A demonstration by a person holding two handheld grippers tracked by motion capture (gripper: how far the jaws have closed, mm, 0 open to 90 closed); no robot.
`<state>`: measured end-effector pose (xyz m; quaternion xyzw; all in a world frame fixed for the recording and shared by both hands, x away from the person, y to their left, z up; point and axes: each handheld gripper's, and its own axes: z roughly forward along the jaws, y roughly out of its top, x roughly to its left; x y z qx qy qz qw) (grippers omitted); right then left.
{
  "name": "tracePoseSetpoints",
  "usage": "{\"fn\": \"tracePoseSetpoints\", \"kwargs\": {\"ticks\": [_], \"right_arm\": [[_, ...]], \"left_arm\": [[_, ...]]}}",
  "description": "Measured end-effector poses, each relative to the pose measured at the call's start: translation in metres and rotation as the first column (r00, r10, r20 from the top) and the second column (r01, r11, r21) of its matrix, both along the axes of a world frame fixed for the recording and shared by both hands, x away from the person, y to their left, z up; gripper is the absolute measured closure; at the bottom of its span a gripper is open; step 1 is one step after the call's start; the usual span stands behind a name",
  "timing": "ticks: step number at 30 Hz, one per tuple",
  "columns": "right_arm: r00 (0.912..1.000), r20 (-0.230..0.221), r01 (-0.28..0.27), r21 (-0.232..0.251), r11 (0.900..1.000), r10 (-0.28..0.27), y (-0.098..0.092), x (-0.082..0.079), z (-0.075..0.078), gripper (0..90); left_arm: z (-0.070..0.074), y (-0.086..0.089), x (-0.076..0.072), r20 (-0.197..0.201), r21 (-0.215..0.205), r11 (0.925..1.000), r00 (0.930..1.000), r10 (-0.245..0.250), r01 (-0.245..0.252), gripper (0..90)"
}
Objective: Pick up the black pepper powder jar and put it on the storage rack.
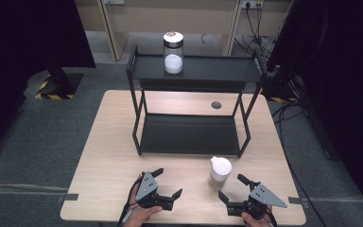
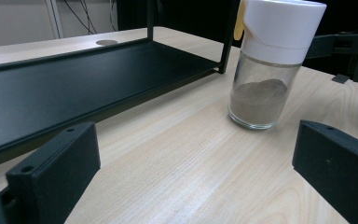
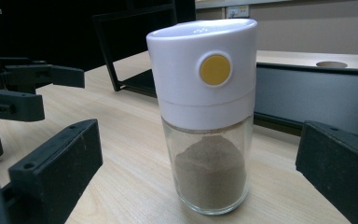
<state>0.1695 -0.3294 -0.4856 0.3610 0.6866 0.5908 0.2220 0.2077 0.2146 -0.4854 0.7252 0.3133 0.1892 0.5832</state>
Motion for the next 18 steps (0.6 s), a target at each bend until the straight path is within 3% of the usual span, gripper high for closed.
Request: {"fn": "tracePoseSetpoints", "kwargs": {"ticks": [18], "right_arm": [[0.9998,0.017,0.002,-0.008,1.0,-0.002,0.0067,0.0048,0.0003,0.4]], "left_arm": [[-0.0009,0.0004,0.0009,-0.003,0.003,1.0,1.0,0.001,-0.001,0.1]]}}
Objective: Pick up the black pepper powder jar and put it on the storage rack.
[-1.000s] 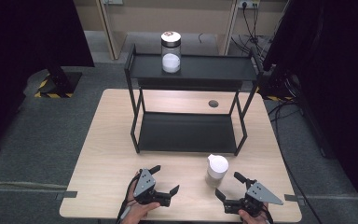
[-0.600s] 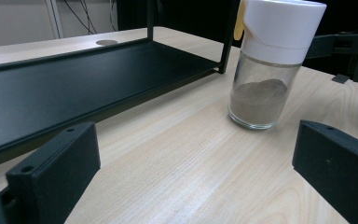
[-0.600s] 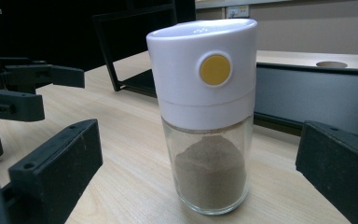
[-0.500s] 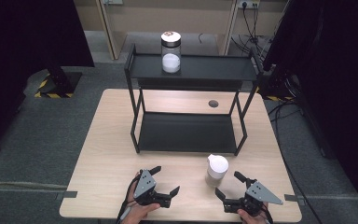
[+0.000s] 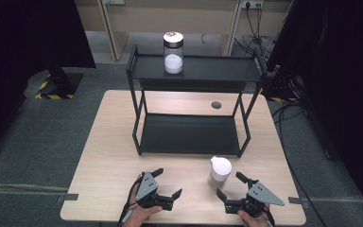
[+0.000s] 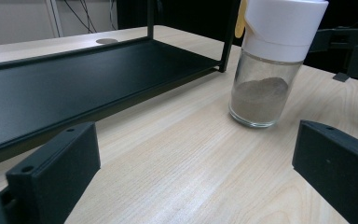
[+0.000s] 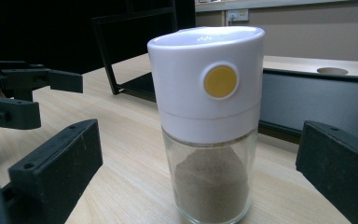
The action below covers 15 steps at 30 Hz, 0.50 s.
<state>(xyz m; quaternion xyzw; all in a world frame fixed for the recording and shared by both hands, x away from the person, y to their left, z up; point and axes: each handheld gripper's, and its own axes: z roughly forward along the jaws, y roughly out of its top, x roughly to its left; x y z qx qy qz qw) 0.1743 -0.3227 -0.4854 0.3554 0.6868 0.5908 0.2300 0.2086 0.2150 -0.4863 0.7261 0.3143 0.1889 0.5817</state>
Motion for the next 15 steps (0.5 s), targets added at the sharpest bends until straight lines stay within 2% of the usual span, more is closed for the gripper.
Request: {"fn": "tracePoseSetpoints", "kwargs": {"ticks": [15], "right_arm": [[0.9997,0.023,0.009,-0.027,1.0,-0.008,0.012,0.01,0.0,0.4]], "left_arm": [[-0.001,0.0,0.0,0.0,0.0,1.0,1.0,-0.001,0.001,0.1]]}}
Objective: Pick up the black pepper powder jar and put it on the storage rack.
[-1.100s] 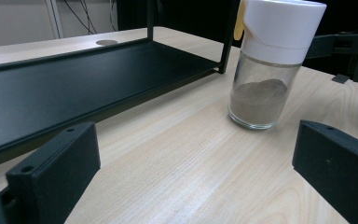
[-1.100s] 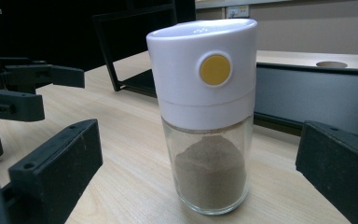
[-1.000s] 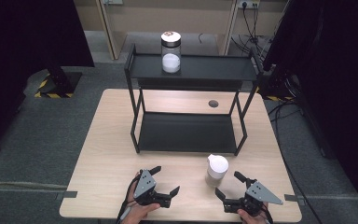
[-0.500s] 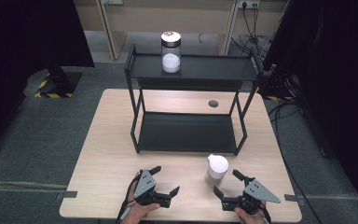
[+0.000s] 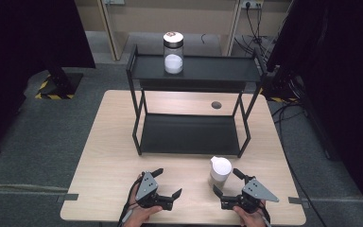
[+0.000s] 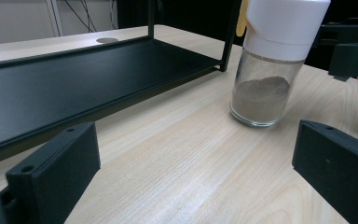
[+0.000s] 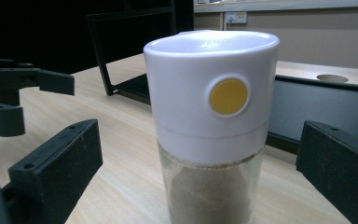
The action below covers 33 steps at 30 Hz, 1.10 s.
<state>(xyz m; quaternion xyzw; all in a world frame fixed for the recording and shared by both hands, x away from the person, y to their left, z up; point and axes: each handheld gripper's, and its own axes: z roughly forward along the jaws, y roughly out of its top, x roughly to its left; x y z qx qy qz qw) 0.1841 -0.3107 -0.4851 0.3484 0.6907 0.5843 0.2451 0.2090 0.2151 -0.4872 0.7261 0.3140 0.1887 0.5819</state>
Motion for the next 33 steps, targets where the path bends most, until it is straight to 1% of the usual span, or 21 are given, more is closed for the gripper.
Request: {"fn": "tracePoseSetpoints", "kwargs": {"ticks": [9,20,25,28,33], "right_arm": [[0.9999,0.002,0.014,-0.023,1.0,-0.014,0.004,0.008,0.001,0.4],[0.9999,0.002,0.013,-0.043,0.999,-0.013,0.014,0.018,0.002,1.3],[0.9998,-0.002,0.018,-0.055,0.998,-0.018,0.018,0.021,0.002,4.5],[0.9998,0.005,0.021,-0.07,0.997,-0.02,0.019,0.022,0.002,7.9],[0.9998,0.004,0.018,-0.079,0.997,-0.018,0.02,0.025,0.002,13.2]], "left_arm": [[0.0,0.0,0.0,-0.001,0.0,1.0,1.0,0.0,0.0,0.1],[0.0,0.001,0.0,-0.001,-0.002,1.0,1.0,-0.002,0.002,0.1],[0.0,0.001,0.0,-0.001,0.0,1.0,1.0,-0.003,0.003,0.1],[0.0,0.0,0.0,-0.002,-0.001,1.0,1.0,-0.004,0.004,0.1],[0.0,0.001,0.001,-0.003,-0.001,1.0,1.0,-0.004,0.004,0.1]]}}
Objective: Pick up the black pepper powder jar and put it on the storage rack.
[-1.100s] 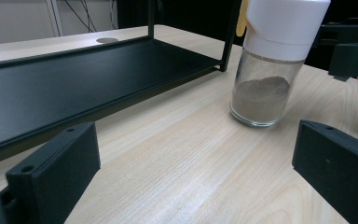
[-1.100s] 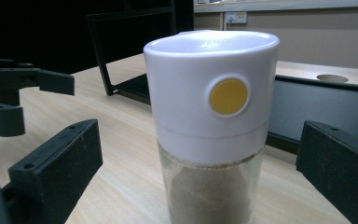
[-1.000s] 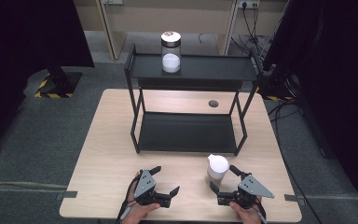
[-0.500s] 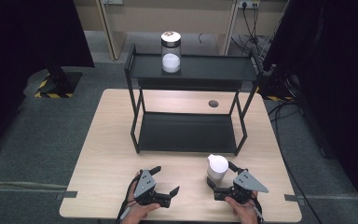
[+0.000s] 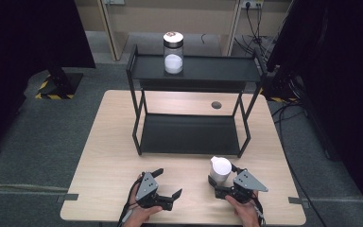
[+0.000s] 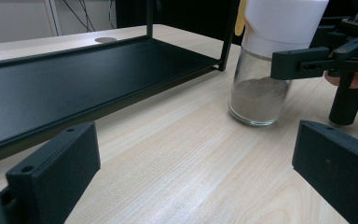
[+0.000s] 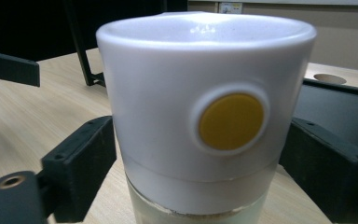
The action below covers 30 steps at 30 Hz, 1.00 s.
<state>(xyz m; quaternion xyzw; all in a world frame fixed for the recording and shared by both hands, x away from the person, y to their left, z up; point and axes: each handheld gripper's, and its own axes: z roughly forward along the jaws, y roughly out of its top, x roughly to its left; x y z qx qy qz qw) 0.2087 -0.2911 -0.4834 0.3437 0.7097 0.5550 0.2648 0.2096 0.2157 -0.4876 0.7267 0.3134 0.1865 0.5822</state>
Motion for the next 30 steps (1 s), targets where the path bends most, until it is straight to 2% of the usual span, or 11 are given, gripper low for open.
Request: {"fn": "tracePoseSetpoints", "kwargs": {"ticks": [8,13,18,21,25,30], "right_arm": [[1.0,0.003,-0.002,-0.03,1.0,0.002,0.004,0.002,0.001,23.2],[0.9999,-0.003,-0.01,-0.031,0.999,0.01,0.003,0.004,0.002,29.9],[1.0,-0.008,-0.001,-0.03,1.0,0.001,0.004,0.002,0.003,30.3],[1.0,0.003,0.0,-0.043,0.999,0.0,0.003,0.001,0.005,30.5],[0.9997,0.023,0.001,-0.033,0.999,0.0,0.001,-0.002,0.01,30.5],[0.9997,0.024,-0.007,-0.031,1.0,0.007,0.0,-0.004,0.015,30.5]], "left_arm": [[0.0,0.0,0.0,-0.001,-0.001,1.0,1.0,0.0,0.0,0.1],[0.0,0.001,0.0,-0.001,-0.003,1.0,1.0,0.003,-0.003,0.1],[0.0,0.001,0.0,0.0,-0.003,1.0,1.0,0.004,-0.004,0.1],[0.0,0.001,0.0,0.0,-0.003,1.0,1.0,0.002,-0.002,0.2],[0.0,0.001,0.0,0.0,-0.004,1.0,1.0,0.003,-0.003,0.1],[0.0,0.001,0.0,0.0,-0.002,1.0,1.0,0.003,-0.003,0.2]]}}
